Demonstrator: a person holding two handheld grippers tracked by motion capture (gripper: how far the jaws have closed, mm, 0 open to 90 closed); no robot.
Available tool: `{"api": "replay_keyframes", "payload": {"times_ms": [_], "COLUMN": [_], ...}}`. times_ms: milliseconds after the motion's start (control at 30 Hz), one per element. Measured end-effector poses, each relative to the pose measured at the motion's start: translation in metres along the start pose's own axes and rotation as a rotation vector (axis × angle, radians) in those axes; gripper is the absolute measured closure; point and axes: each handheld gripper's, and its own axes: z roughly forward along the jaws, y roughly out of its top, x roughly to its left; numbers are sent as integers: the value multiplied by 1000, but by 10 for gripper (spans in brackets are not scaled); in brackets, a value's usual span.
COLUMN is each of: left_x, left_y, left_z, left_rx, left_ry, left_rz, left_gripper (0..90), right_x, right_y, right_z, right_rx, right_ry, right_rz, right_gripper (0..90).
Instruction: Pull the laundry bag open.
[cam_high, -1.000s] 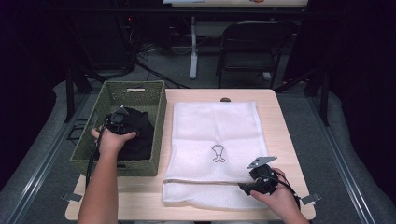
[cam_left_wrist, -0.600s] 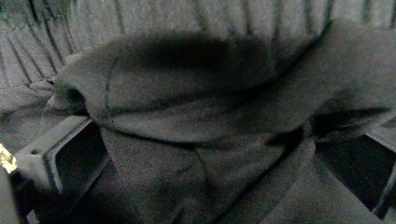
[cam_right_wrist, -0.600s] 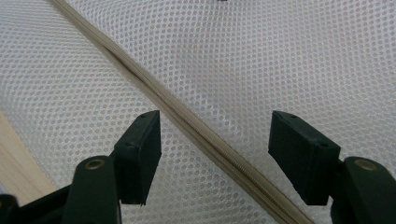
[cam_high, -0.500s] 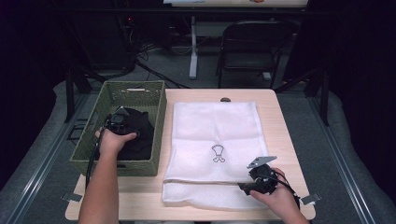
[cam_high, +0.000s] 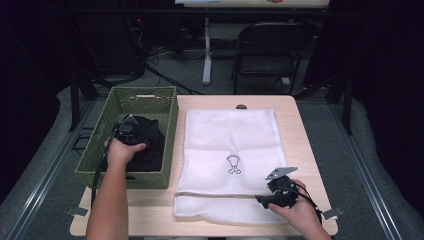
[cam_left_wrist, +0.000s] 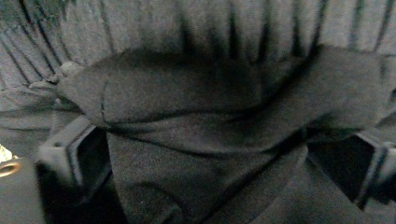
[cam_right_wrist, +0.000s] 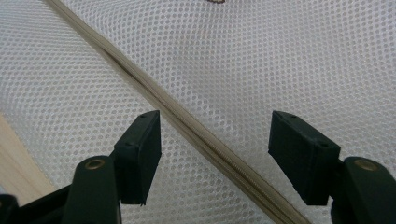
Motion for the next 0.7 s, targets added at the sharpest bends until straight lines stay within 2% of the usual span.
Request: {"api": "replay_keyframes", "payload": {"times_ms": [400,433,500,700], "left_x": [-2,-2,-2,0], "left_y": [1,1,2,3], "left_z": [-4,-6,-8,-9], "left_rx": [-2,-6,-6,-4], "left_ry": [14,2,-15,-34], "left_rz": [10,12,19,13], "left_gripper": [251,283,425,509], "right_x": [0,0,0,-1], "right_y": [0,0,0,0], "right_z": [0,0,0,0], "right_rx": [-1,-2,-1,-2], "right_ry": [0,1,-1,-1], "right_rz": [-1,-1,1,-4], "right_gripper": [343,342,342,342]}}
